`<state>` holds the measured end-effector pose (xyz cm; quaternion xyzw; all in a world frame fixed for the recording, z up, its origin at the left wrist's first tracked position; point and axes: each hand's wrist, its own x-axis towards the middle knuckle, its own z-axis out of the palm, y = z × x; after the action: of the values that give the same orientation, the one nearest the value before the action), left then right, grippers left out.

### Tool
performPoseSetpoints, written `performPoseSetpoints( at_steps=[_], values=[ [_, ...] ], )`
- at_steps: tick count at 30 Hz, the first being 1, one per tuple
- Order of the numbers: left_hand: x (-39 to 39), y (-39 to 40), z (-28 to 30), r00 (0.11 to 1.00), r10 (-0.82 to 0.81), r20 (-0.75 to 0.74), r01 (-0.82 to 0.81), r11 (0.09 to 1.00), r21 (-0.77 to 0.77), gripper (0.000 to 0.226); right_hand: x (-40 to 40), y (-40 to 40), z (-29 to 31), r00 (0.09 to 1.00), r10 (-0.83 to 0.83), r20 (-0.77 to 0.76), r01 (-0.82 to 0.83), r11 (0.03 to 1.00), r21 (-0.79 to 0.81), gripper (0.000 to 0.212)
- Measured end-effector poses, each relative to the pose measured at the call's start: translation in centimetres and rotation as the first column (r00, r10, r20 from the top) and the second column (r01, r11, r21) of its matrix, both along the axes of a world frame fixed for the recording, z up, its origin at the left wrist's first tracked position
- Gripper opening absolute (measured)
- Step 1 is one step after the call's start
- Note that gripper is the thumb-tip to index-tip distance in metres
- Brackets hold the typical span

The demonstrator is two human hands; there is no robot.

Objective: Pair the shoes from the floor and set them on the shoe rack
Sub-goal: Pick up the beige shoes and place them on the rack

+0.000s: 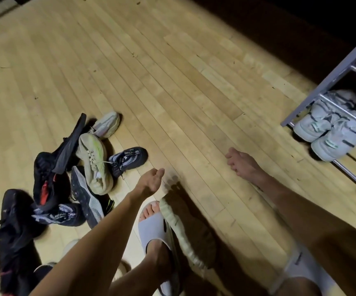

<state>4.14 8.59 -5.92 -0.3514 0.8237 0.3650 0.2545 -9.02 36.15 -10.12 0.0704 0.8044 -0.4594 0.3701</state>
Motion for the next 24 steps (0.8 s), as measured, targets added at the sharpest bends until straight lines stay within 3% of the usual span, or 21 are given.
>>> performPoseSetpoints(
  at_steps=[3,8,11,15,20,24],
  values=[
    [-0.1,0.1,-0.4,0.996,-0.060,0.059,0.060,0.998,-0.012,0.054,0.5,-0.6,0.0,0.998,0.050,0.023,-0.050,0.999,0.015,0.052],
    [-1.0,0.6,-2.4,0.981,-0.120,0.152,0.119,0.993,0.018,0.047,0.9,-0.3,-1.1,0.992,0.116,0.052,-0.119,0.991,0.060,0.066],
    [-1.3,1.5,-3.4,0.968,-0.174,0.180,0.166,0.984,0.059,0.031,0.8,-0.3,-1.4,0.991,0.116,0.065,-0.121,0.990,0.075,0.061],
    [-1.0,2.1,-3.5,0.948,-0.191,0.254,0.155,0.976,0.154,0.049,0.4,-0.4,-1.5,0.990,0.118,0.080,-0.124,0.990,0.069,0.058],
    [-0.8,1.9,-4.5,0.945,-0.082,0.316,0.007,0.972,0.234,0.056,0.3,-0.5,-1.5,0.976,0.181,0.117,-0.188,0.981,0.048,0.071],
    [-1.2,1.3,-5.4,0.906,-0.137,0.401,0.038,0.968,0.247,0.062,-0.8,-1.6,-1.4,0.974,0.188,0.128,-0.195,0.980,0.044,0.065]
  ],
)
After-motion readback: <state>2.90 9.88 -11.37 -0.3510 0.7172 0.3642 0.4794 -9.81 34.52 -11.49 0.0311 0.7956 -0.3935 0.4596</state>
